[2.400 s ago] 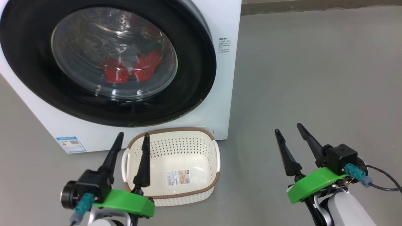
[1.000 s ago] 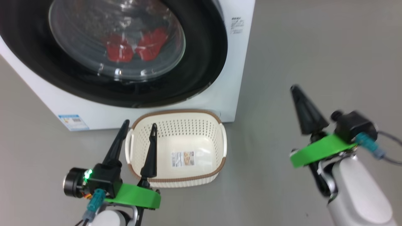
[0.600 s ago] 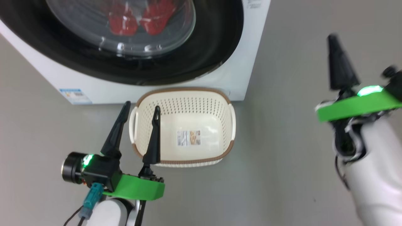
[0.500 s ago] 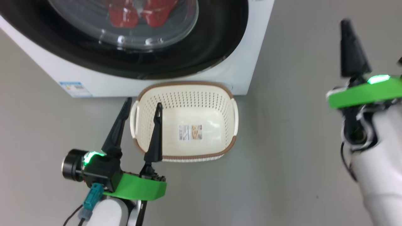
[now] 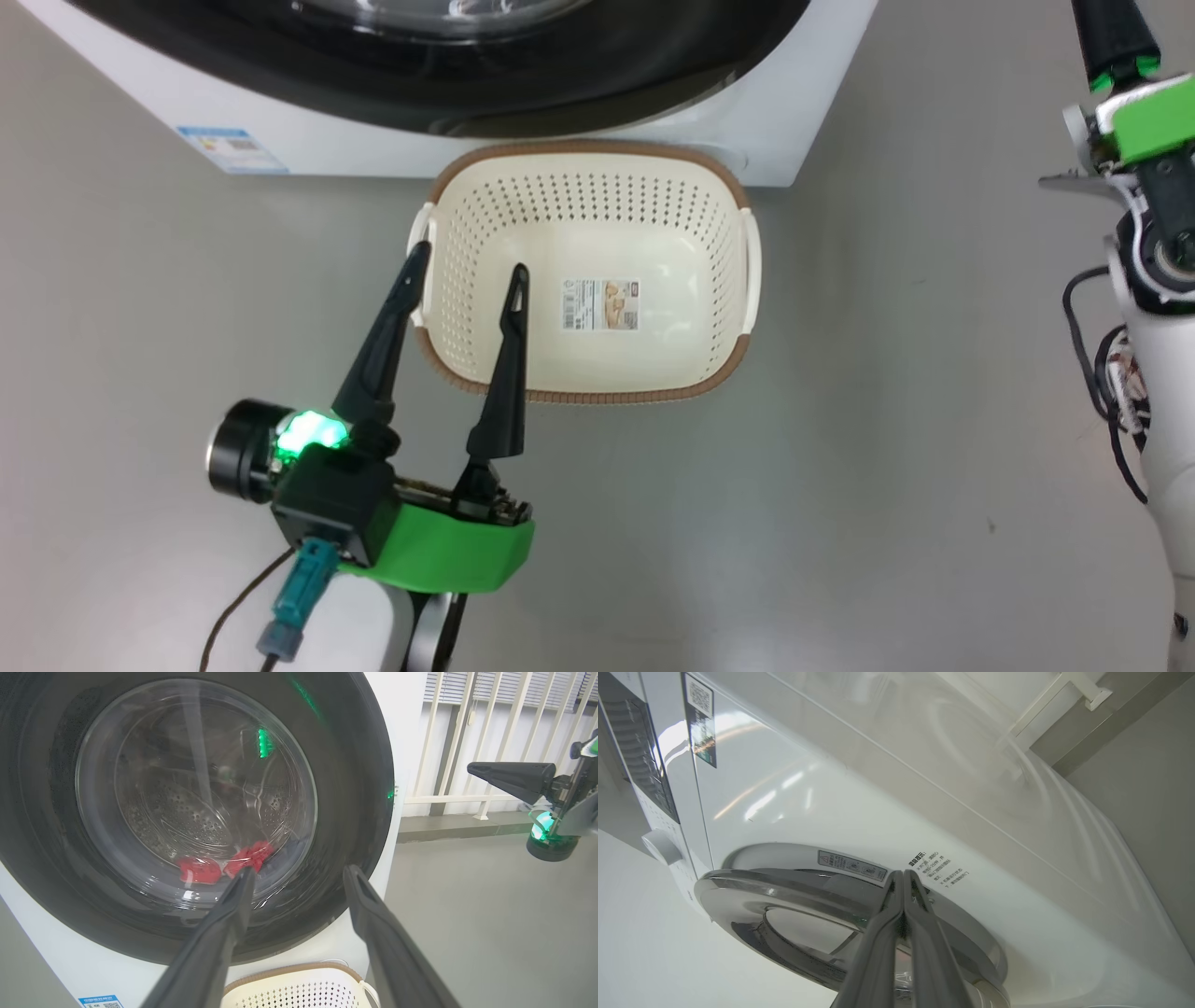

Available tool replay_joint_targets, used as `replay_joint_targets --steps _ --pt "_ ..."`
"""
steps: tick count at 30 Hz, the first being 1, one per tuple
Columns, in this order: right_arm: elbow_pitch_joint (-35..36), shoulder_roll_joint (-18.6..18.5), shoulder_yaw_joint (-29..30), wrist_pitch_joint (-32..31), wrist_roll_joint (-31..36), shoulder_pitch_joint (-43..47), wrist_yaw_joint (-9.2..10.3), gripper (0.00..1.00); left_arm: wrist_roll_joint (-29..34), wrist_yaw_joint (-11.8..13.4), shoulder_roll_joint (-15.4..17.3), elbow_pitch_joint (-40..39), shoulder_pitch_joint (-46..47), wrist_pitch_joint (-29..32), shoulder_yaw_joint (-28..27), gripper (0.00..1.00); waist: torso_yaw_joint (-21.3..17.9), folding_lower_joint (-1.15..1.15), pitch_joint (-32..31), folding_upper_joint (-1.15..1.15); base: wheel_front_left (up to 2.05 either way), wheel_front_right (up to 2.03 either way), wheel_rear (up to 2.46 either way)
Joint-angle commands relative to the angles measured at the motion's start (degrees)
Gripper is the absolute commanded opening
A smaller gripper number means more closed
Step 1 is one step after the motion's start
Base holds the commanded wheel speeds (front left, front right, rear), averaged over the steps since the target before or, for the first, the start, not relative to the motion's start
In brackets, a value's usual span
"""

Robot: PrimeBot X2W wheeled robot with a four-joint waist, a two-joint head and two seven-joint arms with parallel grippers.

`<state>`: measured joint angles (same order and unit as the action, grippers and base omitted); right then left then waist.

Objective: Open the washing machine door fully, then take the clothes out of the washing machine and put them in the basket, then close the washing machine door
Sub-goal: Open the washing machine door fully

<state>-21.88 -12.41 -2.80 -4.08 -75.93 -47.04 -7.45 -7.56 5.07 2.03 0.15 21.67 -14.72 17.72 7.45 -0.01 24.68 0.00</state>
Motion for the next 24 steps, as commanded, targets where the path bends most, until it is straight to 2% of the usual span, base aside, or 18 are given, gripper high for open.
replay_joint_targets --steps 1,12,24 --pt "1.30 0.02 -0.56 -1.21 -1.63 -1.42 -0.03 0.00 0.07 0.35 0.85 -1.82 1.27 -0.28 -1.20 1.00 1.23 0.00 1.75 0.00 0.00 0.00 0.00" --pt "-4.94 -0.51 0.24 -18.54 -16.15 -10.93 -0.03 0.00 -0.32 1.35 0.85 -1.66 2.36 -0.28 1.32 1.00 2.32 0.00 5.33 0.00 0.00 0.00 0.00" --pt "-10.51 -0.75 -0.13 -26.35 -20.01 -18.46 -0.03 0.00 -1.83 2.76 0.85 -2.86 3.24 -0.28 2.86 1.00 4.00 0.00 8.04 0.00 0.00 0.00 0.00"
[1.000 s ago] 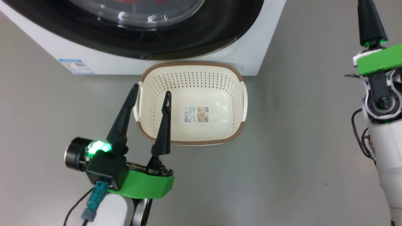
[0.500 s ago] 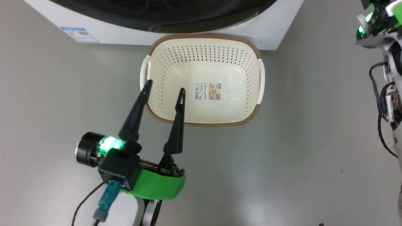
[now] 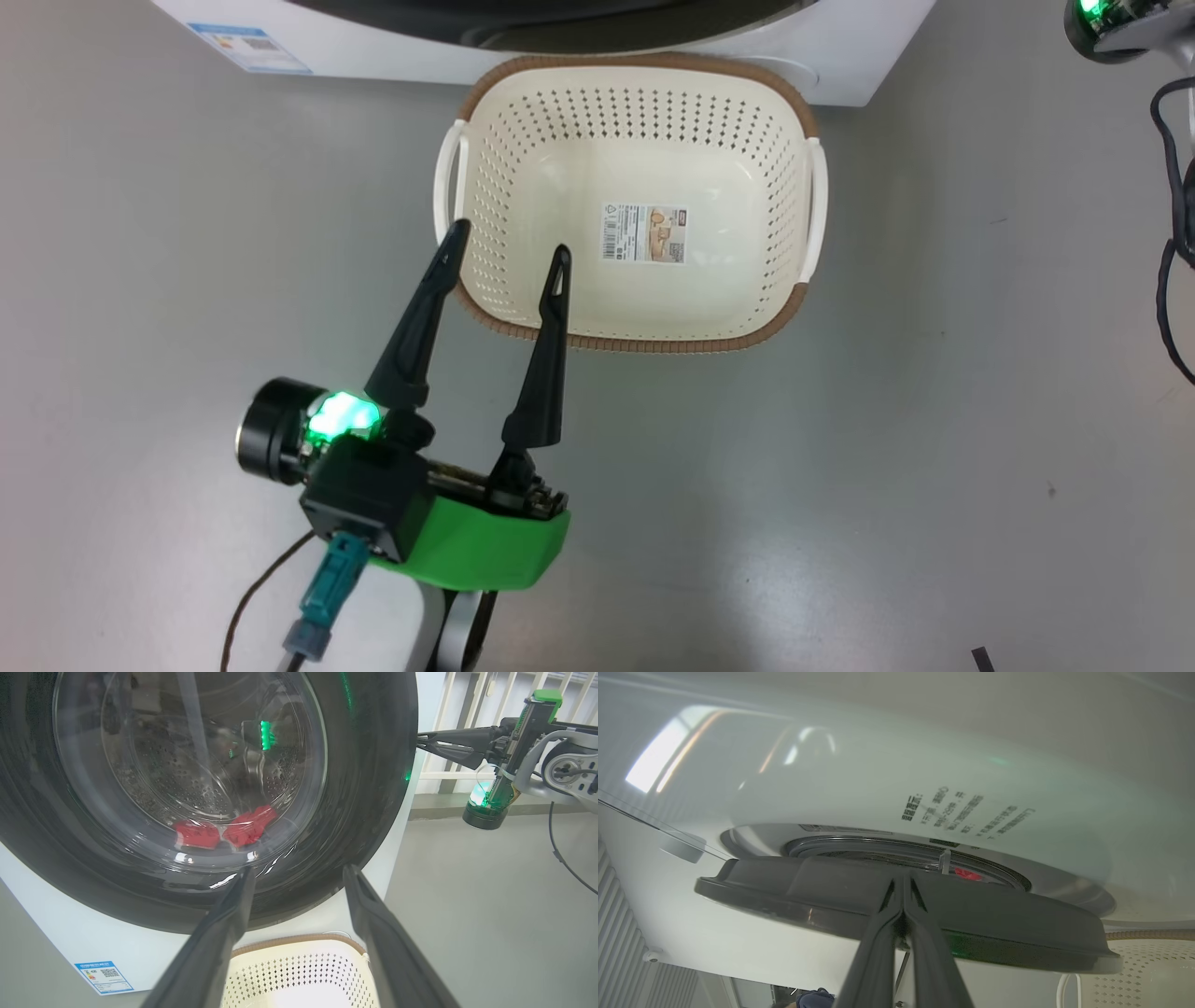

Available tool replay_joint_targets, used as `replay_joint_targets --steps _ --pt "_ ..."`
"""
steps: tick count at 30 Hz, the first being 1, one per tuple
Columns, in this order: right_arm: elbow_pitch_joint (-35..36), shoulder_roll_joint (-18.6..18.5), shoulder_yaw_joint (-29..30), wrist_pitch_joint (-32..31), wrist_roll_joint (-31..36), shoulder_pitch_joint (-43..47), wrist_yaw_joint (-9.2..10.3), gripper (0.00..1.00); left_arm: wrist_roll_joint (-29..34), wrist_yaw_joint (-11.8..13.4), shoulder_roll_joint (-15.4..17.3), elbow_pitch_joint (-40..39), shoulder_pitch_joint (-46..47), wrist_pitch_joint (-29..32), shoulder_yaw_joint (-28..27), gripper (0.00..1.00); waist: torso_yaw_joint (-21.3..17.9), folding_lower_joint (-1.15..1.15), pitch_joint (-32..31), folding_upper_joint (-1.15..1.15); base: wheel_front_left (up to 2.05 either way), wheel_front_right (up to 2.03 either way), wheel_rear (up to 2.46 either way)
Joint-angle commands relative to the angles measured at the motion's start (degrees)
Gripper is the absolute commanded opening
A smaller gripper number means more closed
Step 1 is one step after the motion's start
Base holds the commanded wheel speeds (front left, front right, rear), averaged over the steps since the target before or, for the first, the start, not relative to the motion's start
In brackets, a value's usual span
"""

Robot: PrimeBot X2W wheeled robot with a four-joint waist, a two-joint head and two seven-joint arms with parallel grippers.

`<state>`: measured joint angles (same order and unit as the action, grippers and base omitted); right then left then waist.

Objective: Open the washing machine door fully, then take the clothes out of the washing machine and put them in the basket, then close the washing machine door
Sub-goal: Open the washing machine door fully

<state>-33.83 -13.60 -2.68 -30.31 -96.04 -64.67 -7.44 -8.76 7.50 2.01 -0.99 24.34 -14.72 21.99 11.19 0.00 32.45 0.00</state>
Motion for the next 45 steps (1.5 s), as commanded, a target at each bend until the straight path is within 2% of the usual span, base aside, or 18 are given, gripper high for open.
replay_joint_targets --steps 1,13,21,29,45 --pt "0.84 0.48 -0.48 -0.48 0.18 -1.36 -0.05 0.00 -0.68 0.38 0.87 -1.72 0.53 -0.28 -1.37 1.00 0.37 0.00 0.44 0.00 0.00 0.00 0.00" --pt "-4.90 1.62 -1.46 -3.98 -0.37 -7.34 -0.05 0.00 -0.93 1.01 0.87 -1.63 1.34 -0.28 0.05 1.00 1.71 0.00 2.47 0.00 0.00 0.00 0.00" --pt "-5.44 2.27 -3.42 -8.11 0.02 -7.75 -0.05 0.00 -1.16 1.36 0.87 -1.01 2.03 -0.28 0.46 1.00 1.26 0.00 2.02 0.00 0.00 0.00 0.00" --pt "-3.61 3.93 -4.89 -10.91 0.27 -4.88 -0.05 0.00 -1.08 0.99 0.87 -0.18 1.89 -0.28 -0.77 1.00 -0.36 0.00 0.26 0.00 0.00 0.00 0.00" --pt "-2.98 7.92 -5.47 -11.44 0.34 2.72 -0.05 0.00 -0.51 0.68 0.87 2.53 -0.09 -0.28 -4.05 1.00 -4.19 0.00 -5.72 0.00 0.00 0.00 0.00"
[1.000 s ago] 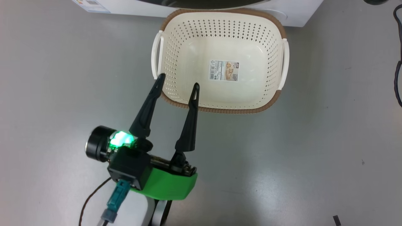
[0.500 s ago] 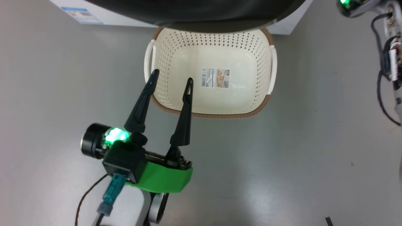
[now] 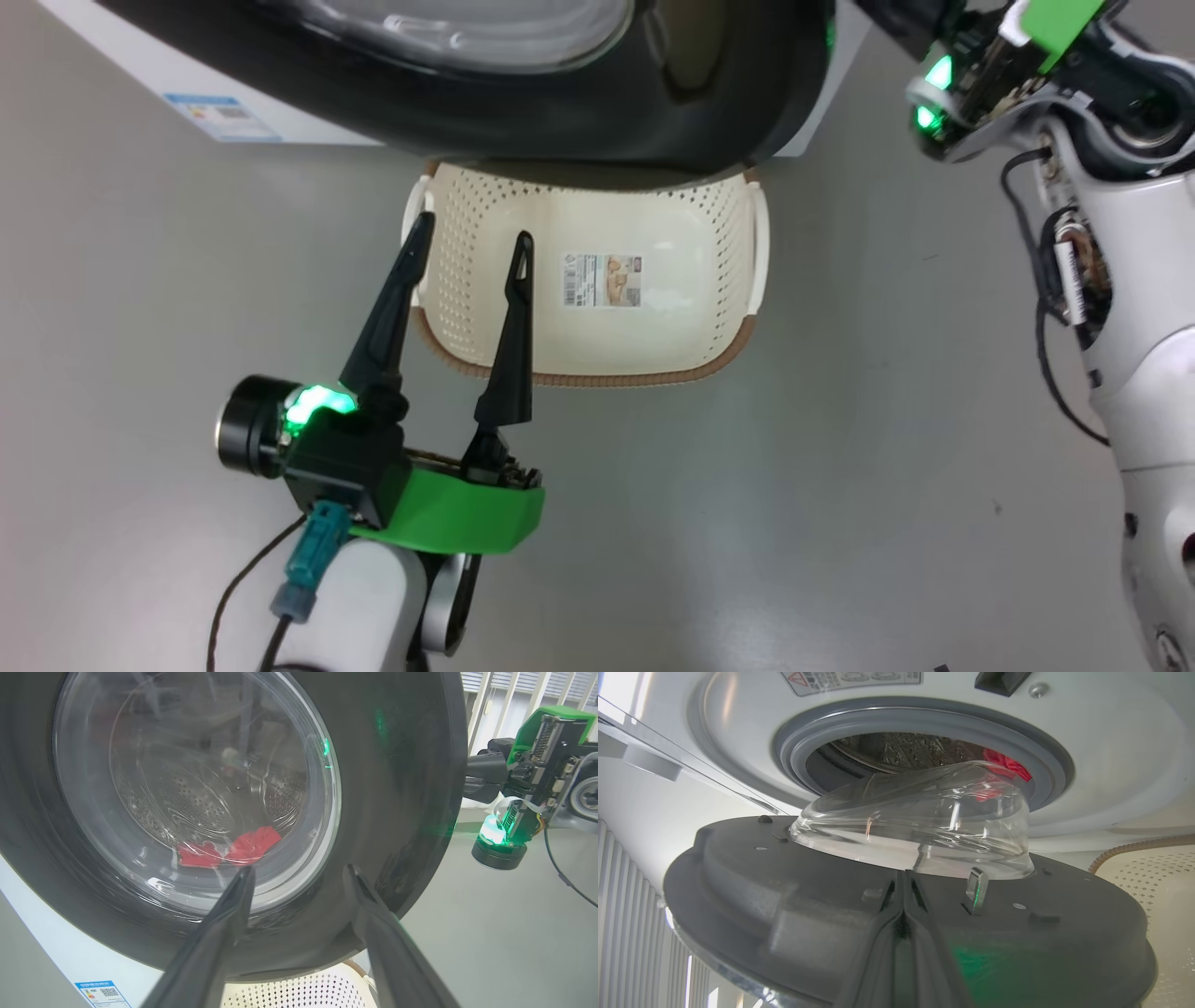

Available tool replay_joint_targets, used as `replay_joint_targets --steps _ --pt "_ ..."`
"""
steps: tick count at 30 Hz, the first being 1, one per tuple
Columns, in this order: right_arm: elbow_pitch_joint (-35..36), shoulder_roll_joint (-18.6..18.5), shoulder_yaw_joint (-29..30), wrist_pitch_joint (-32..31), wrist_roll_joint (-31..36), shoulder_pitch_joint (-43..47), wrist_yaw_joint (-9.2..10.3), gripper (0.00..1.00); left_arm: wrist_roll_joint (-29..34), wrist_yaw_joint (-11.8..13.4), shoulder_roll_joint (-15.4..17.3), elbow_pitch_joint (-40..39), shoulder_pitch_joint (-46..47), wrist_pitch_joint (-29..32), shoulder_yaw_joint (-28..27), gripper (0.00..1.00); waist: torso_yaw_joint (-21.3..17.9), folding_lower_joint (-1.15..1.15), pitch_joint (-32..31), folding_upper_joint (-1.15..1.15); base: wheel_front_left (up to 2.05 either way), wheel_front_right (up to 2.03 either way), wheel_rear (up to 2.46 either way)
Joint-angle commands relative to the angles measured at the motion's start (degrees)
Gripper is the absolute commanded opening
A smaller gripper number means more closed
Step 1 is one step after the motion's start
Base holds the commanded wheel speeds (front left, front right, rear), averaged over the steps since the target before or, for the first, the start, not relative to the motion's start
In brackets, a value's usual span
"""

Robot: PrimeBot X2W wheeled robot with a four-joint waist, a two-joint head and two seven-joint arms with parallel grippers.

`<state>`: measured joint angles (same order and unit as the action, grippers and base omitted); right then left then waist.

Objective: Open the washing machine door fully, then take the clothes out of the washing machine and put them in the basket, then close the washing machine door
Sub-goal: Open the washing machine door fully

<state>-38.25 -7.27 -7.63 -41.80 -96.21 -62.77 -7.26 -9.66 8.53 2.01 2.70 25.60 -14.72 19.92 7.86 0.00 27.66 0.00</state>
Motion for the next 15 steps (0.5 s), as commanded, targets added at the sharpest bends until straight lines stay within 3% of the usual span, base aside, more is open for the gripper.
replay_joint_targets --steps 1,15 --pt "1.29 1.88 -0.53 0.15 0.43 1.08 -0.23 0.00 0.43 -0.49 0.87 -1.03 -1.52 -0.28 -2.13 1.00 -1.01 0.00 -1.19 0.00 0.00 0.00 0.00" --pt "0.92 3.82 -1.18 0.81 -0.18 5.07 -0.23 0.00 0.23 -1.59 0.87 0.99 -3.31 -0.28 -3.65 1.00 -1.54 0.00 -4.59 0.00 0.00 0.00 0.00"
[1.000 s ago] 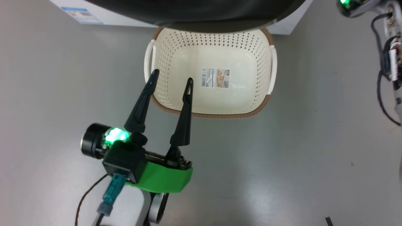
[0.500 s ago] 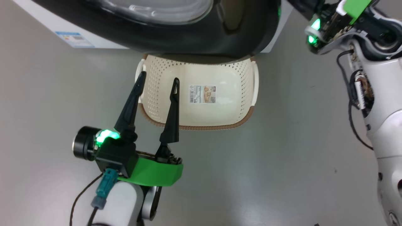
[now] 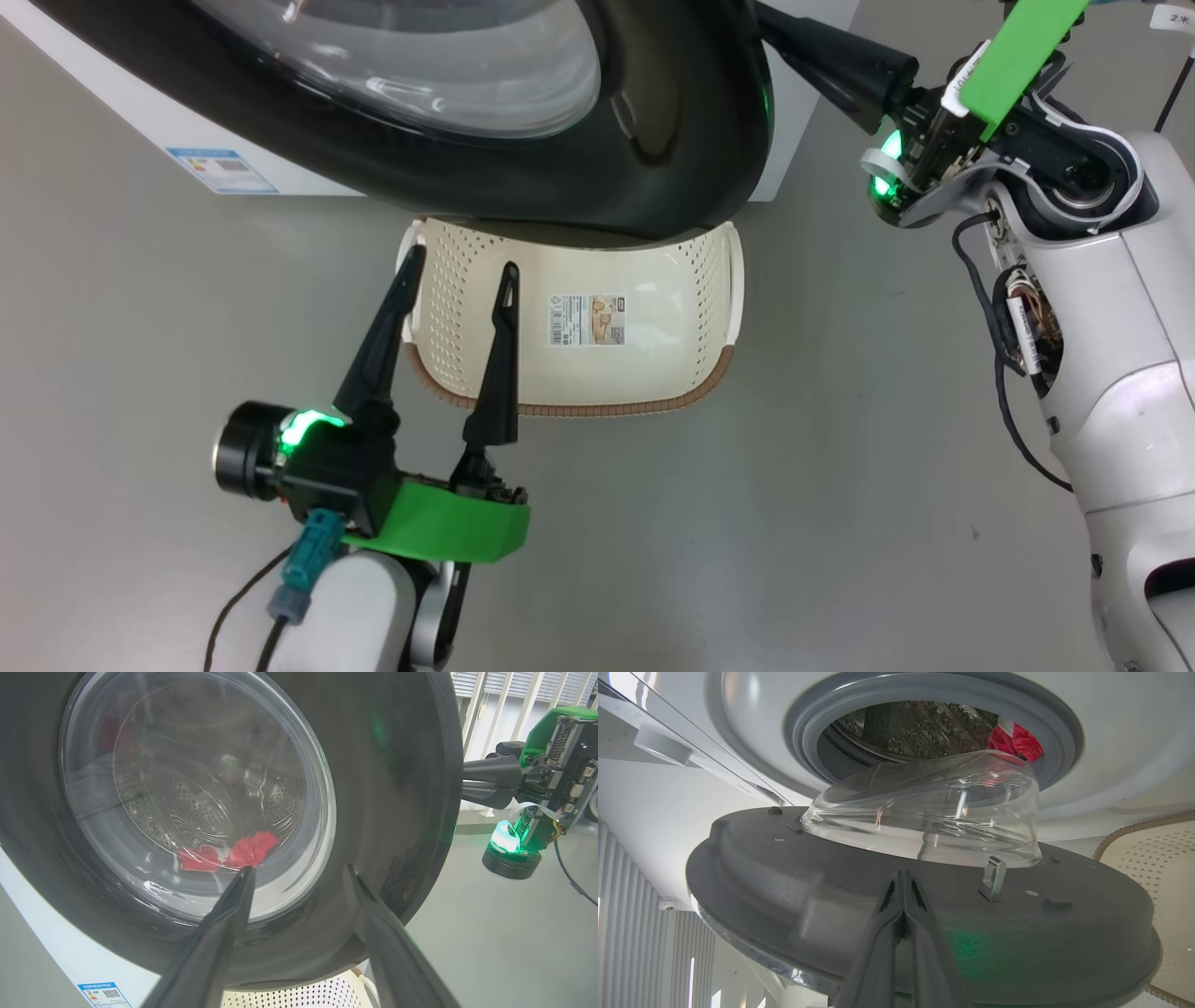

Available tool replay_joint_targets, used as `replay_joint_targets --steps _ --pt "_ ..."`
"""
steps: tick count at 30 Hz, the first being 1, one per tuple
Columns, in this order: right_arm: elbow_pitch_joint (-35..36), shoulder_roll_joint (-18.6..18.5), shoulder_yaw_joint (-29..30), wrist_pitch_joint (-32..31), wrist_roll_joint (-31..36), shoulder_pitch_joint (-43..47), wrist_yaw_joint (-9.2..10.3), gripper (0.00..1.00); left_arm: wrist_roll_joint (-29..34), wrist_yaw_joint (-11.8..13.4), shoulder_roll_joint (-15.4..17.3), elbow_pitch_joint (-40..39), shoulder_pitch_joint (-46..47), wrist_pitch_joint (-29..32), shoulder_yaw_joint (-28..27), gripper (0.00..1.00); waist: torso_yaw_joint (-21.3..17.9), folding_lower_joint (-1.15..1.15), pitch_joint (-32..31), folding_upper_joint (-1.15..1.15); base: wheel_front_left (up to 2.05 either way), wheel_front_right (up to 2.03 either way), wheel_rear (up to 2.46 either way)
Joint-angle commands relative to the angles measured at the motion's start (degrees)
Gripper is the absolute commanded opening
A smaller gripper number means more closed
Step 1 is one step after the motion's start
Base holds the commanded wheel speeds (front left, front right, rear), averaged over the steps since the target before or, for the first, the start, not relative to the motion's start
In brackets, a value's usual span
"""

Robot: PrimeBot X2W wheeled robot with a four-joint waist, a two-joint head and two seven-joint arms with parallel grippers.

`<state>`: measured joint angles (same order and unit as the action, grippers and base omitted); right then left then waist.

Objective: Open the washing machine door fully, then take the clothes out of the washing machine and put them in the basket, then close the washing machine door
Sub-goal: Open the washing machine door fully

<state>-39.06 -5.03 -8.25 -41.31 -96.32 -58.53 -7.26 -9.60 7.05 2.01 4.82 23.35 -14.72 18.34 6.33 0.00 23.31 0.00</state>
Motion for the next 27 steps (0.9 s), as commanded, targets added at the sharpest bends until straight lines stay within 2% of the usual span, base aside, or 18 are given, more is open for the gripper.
replay_joint_targets --steps 1,2,3,4,5,6,7,14,18,23,27 --pt "1.85 1.63 -0.43 0.97 0.14 1.06 -0.23 0.00 0.15 -0.16 0.87 -1.12 -1.12 -0.28 -2.21 1.00 -0.04 0.00 -0.34 0.00 0.00 0.00 0.00" --pt "1.99 1.67 -0.29 1.76 0.40 1.27 -0.23 0.00 0.15 -0.22 0.87 -1.11 -1.17 -0.28 -2.37 1.00 -0.10 0.00 -0.42 0.00 0.00 0.00 0.00" --pt "2.11 1.71 -0.13 2.73 0.77 1.48 -0.23 0.10 0.16 -0.25 0.87 -1.12 -1.22 -0.28 -2.51 1.00 -0.18 0.00 -0.48 0.00 0.00 0.00 0.00" --pt "2.11 1.71 -0.13 2.73 0.77 1.48 -0.23 0.10 0.16 -0.25 0.87 -1.12 -1.22 -0.28 -2.51 1.00 -0.18 0.00 -0.48 0.00 0.00 0.00 0.00" --pt "2.16 1.74 0.05 3.76 1.18 1.70 -0.23 0.37 0.21 -0.30 0.87 -1.17 -1.24 -0.28 -2.63 1.00 -0.29 0.00 -0.53 0.00 0.00 0.00 0.00" --pt "2.29 1.76 0.31 4.80 1.52 1.93 -0.23 0.58 0.28 -0.35 0.87 -1.20 -1.26 -0.28 -2.72 1.00 -0.40 0.00 -0.58 0.00 0.00 0.00 0.00" --pt "2.60 1.77 0.61 5.80 1.89 2.21 -0.23 1.00 0.34 -0.38 0.87 -1.21 -1.27 -0.28 -2.79 1.00 -0.52 0.00 -0.62 0.00 0.00 0.00 0.00" --pt "9.01 0.19 3.33 16.41 7.12 6.13 -0.23 1.00 0.17 -0.54 0.87 -2.13 -1.43 -0.28 -3.50 1.00 -1.79 0.00 -1.05 0.00 0.00 0.00 0.00" --pt "14.08 -0.84 2.33 22.71 11.99 9.79 -0.23 1.00 -0.77 -0.64 0.87 -3.95 -1.93 -0.28 -4.79 1.00 -2.95 0.00 -1.01 0.00 0.00 0.00 0.00" --pt "21.33 -3.74 -3.22 33.50 21.76 13.96 -0.23 1.00 -0.68 -0.60 0.87 -4.82 -2.41 -0.28 -5.86 1.00 -4.42 0.00 -0.74 0.00 0.00 0.00 0.00" --pt "23.01 -7.22 -8.65 45.12 30.33 16.94 -0.23 1.00 -0.22 -0.80 0.87 -5.02 -2.57 -0.28 -6.21 1.00 -5.17 0.00 -0.99 0.00 0.00 0.00 0.00"
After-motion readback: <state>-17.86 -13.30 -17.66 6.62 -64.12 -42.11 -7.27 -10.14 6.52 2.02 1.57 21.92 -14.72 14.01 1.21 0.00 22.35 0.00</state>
